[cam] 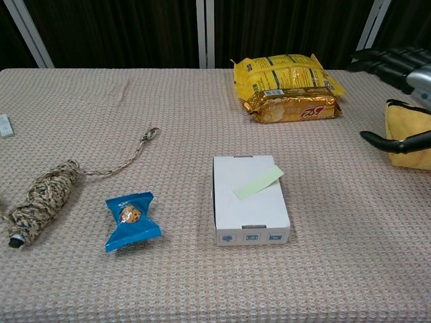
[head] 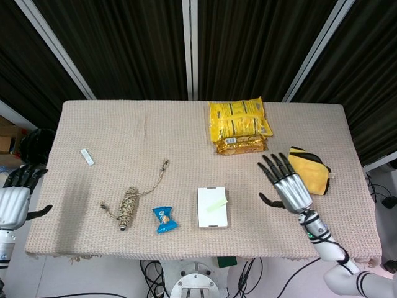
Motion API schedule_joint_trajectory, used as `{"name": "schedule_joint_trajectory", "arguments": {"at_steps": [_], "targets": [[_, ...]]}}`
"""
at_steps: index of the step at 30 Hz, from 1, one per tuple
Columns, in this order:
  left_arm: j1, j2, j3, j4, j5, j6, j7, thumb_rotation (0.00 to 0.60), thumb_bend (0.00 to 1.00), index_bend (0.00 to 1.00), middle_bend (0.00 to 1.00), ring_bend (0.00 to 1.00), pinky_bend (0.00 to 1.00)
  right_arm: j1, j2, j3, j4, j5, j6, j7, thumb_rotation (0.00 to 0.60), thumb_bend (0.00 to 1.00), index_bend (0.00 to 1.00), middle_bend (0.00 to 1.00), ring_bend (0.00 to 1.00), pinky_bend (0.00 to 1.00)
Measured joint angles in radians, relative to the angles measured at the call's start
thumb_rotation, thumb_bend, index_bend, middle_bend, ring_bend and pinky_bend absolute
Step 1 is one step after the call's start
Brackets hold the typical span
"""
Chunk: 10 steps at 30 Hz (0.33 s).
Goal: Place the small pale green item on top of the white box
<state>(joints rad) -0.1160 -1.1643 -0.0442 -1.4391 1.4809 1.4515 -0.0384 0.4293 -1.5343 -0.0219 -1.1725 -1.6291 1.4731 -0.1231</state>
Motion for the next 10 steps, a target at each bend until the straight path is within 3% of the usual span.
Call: {"name": "schedule_joint_trajectory", "arguments": {"at_steps": [5, 10], "targets": [[0.001, -0.005, 0.001, 0.003, 0.005, 0.004, -0.001, 0.6, 0.06, 0.19, 0.12, 0.08, 0.14, -0.098, 0.128, 0.043, -0.062, 0.184, -0.022, -0.092, 0.318, 0.08, 0.0, 0.0, 0.0, 0.0], [-0.002, -0.006, 0.003, -0.007, 0.009, 0.003, 0.015, 0.6, 0.06, 0.19, 0.12, 0.08, 0.14, -0.167, 0.178, 0.065, -0.064, 0.223, -0.011, -0.078, 0.318, 0.09, 0.0, 0.0, 0.0, 0.0]]}}
